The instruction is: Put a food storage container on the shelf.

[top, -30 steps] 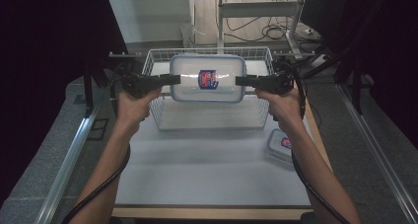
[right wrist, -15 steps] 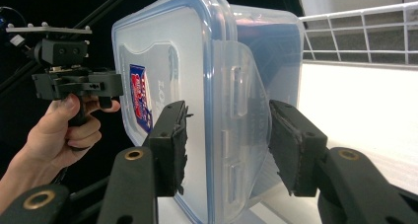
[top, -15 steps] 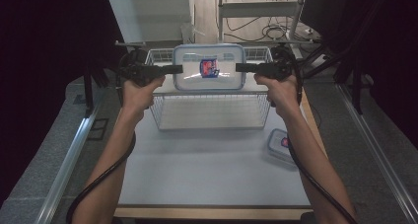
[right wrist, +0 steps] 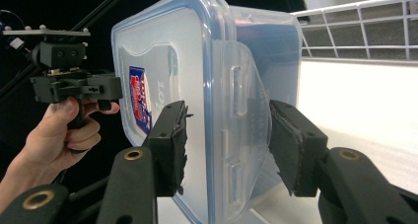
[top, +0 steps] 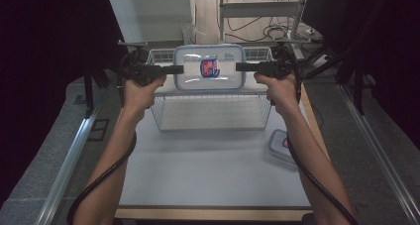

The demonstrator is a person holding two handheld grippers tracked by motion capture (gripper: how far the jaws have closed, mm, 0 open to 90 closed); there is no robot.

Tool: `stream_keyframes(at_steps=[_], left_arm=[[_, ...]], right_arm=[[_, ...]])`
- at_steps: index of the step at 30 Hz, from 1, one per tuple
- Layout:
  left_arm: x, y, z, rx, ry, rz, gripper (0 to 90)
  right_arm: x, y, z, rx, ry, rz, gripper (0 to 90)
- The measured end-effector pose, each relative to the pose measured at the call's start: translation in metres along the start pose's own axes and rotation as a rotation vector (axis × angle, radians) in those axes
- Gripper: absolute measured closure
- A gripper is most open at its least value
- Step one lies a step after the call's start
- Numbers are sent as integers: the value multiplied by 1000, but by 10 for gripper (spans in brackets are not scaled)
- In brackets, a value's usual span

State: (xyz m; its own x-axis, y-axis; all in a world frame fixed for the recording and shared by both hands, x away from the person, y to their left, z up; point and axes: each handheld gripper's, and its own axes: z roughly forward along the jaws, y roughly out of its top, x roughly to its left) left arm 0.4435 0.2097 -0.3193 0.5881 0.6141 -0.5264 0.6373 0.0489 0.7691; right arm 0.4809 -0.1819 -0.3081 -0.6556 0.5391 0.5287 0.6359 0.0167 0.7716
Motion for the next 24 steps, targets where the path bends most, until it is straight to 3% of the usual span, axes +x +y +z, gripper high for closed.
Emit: stream_keyframes(at_steps=[12, 15, 18, 21, 24], left_arm=[[0, 2, 3, 2, 19, 9, 490], [0, 3, 4, 9, 35, 23, 471], [2, 3, 4, 6, 34, 17, 466], [1, 4, 7, 7, 76, 30, 486], [1, 5, 10, 24, 107, 39, 450]], right_arm=[[-3, 2, 5, -24, -24, -6, 472], [-1, 3, 7, -29, -72, -25, 457], [-2, 4, 8, -36, -73, -27, 456], [-2, 2, 9, -35, -82, -27, 434], [-3, 2, 9, -35, -104, -37, 462]])
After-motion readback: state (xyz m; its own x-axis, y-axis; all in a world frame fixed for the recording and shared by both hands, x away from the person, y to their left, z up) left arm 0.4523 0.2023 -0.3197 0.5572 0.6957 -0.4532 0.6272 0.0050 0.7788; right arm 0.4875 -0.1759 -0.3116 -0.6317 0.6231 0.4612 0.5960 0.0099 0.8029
